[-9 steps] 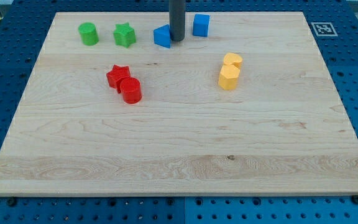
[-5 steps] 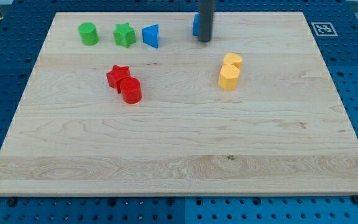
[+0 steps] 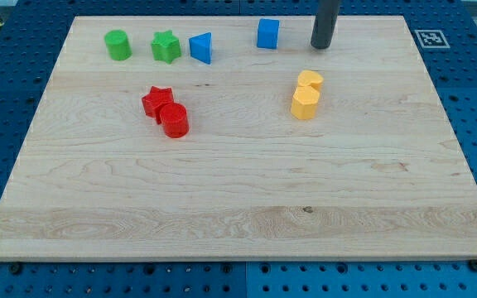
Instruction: Slide the blue cube down a bit
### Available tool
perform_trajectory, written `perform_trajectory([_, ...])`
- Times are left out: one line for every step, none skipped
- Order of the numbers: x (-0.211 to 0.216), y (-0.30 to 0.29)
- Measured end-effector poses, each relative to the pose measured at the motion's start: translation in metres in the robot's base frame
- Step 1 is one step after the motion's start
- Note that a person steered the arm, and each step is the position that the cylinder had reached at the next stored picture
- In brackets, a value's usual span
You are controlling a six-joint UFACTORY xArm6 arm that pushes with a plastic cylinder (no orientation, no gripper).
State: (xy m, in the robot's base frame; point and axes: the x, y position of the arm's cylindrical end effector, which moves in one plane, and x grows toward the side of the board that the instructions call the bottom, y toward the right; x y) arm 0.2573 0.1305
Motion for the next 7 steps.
perform_trajectory([-0.025, -0.032])
perform_trajectory([-0.045, -0.070])
perform_trajectory([-0.049, -0.086])
perform_trajectory([-0.044, -0.086])
perform_trajectory([-0.031, -0.086])
perform_trajectory([-0.019, -0.086])
perform_trajectory([-0.018, -0.086])
